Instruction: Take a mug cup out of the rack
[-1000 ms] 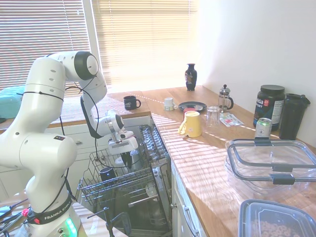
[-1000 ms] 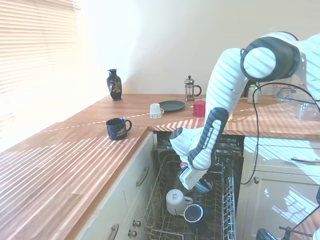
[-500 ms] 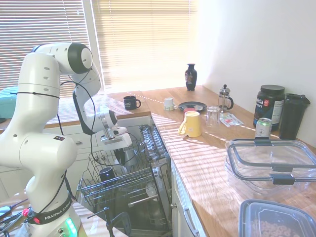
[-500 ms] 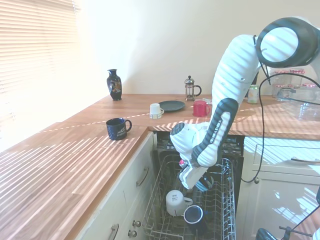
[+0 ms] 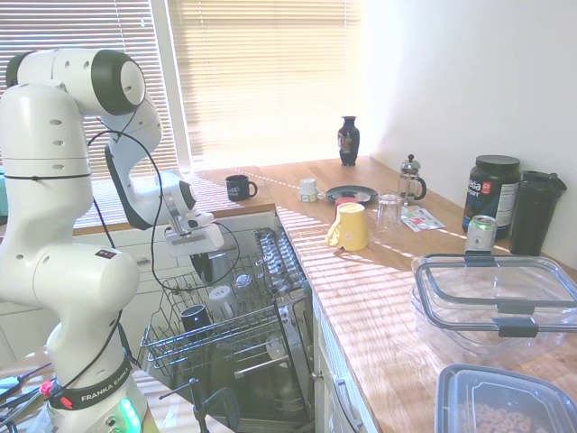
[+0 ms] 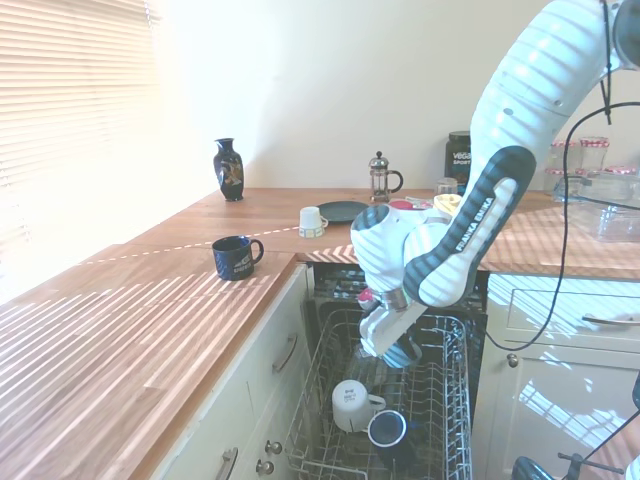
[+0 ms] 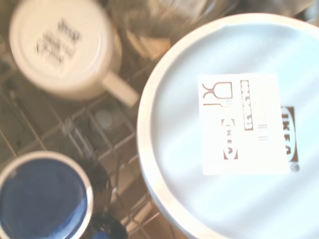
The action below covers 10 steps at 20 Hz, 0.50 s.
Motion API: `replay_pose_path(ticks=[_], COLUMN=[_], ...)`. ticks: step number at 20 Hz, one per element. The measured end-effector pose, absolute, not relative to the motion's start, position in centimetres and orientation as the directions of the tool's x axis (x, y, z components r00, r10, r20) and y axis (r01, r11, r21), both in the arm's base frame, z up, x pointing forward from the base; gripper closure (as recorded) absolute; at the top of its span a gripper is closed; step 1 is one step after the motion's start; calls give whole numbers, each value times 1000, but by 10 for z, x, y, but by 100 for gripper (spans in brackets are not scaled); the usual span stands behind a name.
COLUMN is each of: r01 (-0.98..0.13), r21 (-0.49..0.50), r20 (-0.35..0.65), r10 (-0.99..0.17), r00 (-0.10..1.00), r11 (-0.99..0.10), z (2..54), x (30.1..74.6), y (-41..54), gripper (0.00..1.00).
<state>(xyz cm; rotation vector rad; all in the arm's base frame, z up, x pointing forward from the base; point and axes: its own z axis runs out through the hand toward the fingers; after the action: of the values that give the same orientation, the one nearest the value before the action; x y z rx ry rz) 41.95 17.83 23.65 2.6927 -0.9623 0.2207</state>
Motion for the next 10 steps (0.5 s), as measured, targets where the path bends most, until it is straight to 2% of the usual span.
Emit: replay_pose_path(ticks=[6, 10], r01=[-693, -719], r21=[51, -1], r20=[176, 152], r10=[-677, -711], r00=[715, 686], r11=[-719, -695], z=[323, 361], x=[439, 466], y=[101, 51], gripper=[100, 100])
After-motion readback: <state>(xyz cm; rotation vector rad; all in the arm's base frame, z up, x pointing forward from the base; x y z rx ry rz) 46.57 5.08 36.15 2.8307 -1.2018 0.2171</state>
